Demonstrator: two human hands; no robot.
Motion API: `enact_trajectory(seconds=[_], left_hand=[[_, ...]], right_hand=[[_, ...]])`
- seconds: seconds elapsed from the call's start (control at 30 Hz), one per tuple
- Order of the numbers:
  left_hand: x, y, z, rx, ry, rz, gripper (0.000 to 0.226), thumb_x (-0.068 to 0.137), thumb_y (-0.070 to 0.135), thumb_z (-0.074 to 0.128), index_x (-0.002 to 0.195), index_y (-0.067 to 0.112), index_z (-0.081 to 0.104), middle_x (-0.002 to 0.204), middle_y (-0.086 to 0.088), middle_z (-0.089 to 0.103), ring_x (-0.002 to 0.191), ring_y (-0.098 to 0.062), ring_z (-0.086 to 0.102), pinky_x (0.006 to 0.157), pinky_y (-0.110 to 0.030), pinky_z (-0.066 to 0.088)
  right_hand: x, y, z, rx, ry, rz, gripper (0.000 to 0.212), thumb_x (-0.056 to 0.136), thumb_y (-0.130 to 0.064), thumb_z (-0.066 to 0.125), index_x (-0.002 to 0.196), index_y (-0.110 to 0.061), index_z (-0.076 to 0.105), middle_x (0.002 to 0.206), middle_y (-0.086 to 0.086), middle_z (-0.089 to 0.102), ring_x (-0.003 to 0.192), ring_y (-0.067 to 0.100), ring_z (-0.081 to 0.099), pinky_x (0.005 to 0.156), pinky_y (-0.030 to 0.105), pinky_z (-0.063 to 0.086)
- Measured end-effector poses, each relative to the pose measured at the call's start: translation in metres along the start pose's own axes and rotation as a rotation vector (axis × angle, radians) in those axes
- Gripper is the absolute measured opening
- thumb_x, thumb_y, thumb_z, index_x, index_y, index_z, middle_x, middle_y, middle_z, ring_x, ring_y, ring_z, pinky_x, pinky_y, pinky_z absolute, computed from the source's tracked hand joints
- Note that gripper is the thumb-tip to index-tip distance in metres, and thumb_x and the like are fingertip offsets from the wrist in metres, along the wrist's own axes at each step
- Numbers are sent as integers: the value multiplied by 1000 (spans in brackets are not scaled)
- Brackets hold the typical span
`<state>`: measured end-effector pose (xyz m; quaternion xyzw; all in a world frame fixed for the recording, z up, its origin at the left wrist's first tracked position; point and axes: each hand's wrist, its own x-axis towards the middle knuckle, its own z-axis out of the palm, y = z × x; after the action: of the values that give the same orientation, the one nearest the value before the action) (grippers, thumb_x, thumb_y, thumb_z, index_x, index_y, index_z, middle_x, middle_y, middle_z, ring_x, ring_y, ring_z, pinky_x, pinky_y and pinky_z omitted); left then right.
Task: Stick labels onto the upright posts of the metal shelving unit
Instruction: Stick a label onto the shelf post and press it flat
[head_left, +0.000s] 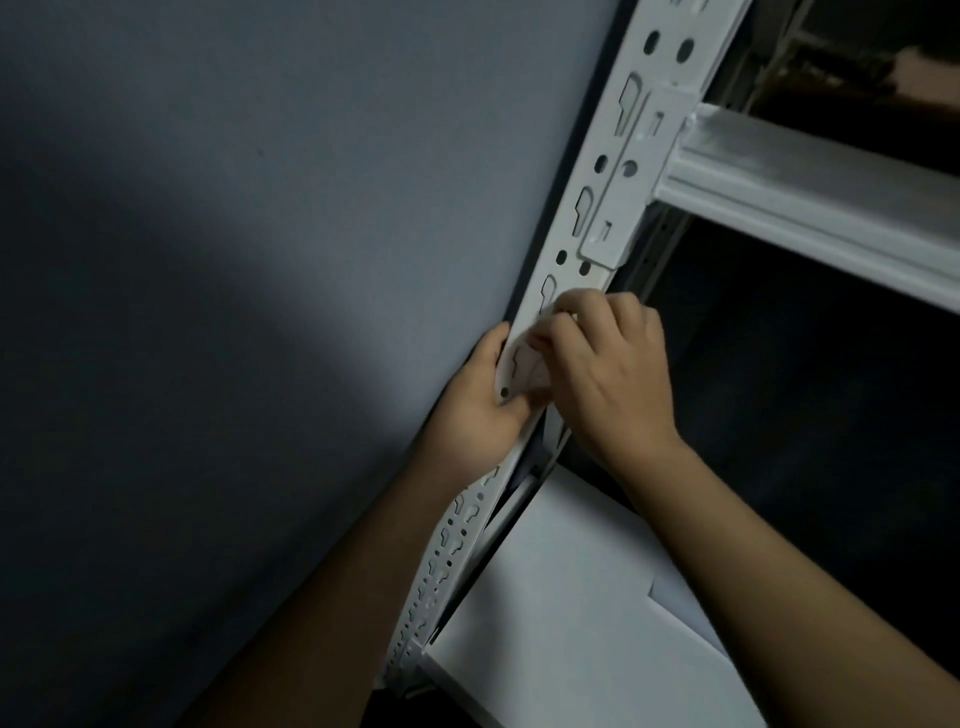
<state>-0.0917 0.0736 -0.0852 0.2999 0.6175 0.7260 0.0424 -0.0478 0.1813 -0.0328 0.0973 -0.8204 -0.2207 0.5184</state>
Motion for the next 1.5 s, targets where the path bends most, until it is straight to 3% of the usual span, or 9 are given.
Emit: enact_trajectory(seconds=[0.1, 0.23, 0.33, 0.53, 0.8, 1.1, 1.27, 1.4, 1.5], left_hand=[[-1, 1, -1, 40, 15, 13, 71, 71, 27, 65, 137, 15, 40, 128, -4, 57, 120, -15, 54, 105, -41, 42], [0, -4, -2, 71, 13, 14, 60, 85, 0, 62, 139, 13, 39, 125, -3, 57, 115, -13, 56, 100, -29, 46], [2, -11, -4, 103, 24, 18, 61, 85, 4, 63, 138, 19, 38, 127, 1, 57, 118, -10, 55, 101, -34, 46], [1, -8, -4, 91, 17, 44, 56, 86, -6, 59, 118, 35, 40, 107, 24, 54, 99, 19, 53, 83, -4, 41], [-4, -1, -1, 75, 39, 29, 63, 76, 33, 64, 135, 23, 43, 128, 5, 58, 121, -9, 53, 104, -41, 43], [-3, -2, 1, 136, 52, -10, 54, 87, 12, 61, 137, 11, 41, 126, -10, 57, 114, -17, 56, 104, -36, 43], [-9, 8, -3, 333, 40, 39, 55, 91, 6, 54, 142, 13, 35, 137, -2, 50, 123, -13, 49, 100, -19, 39], [-13, 10, -2, 423, 93, 44, 44, 92, 17, 49, 135, 15, 44, 129, -5, 58, 118, -17, 55, 101, -36, 44], [-25, 11, -11, 606, 210, 157, 41, 97, 22, 44, 137, 15, 48, 132, -1, 56, 119, -18, 54, 101, -36, 43]], right_hand=[[-4, -2, -1, 0, 50, 39, 9, 80, -10, 74, 86, -13, 71, 96, 6, 67, 86, 21, 45, 77, 38, 34], [-9, -8, 1, -117, 92, 63, 10, 80, -12, 72, 89, -17, 71, 104, 4, 60, 89, 22, 42, 79, 39, 30], [-11, -8, 5, -195, 97, 77, 14, 79, -16, 71, 92, -19, 69, 104, 3, 41, 92, 25, 38, 80, 39, 26], [-4, -11, 6, -204, 51, 48, 15, 73, -8, 63, 86, -16, 65, 88, 5, 60, 88, 23, 38, 78, 38, 25], [-10, -5, -2, 6, 151, 146, 9, 88, -21, 68, 81, -18, 73, 83, 2, 64, 82, 20, 46, 79, 39, 29], [-6, -18, -5, -227, 71, 100, 9, 79, -7, 71, 81, -16, 68, 71, 0, 56, 66, 20, 52, 75, 38, 30], [-2, -19, -3, -257, -11, 88, 12, 77, -8, 69, 82, -15, 62, 72, 2, 51, 66, 21, 50, 75, 38, 29], [-8, -12, -10, -69, -106, 76, 7, 79, -13, 66, 84, -16, 62, 79, 1, 54, 74, 20, 52, 80, 37, 26], [-17, -5, -19, 350, -106, 334, 8, 89, -20, 60, 95, -15, 62, 90, -2, 52, 84, 14, 47, 80, 30, 31]])
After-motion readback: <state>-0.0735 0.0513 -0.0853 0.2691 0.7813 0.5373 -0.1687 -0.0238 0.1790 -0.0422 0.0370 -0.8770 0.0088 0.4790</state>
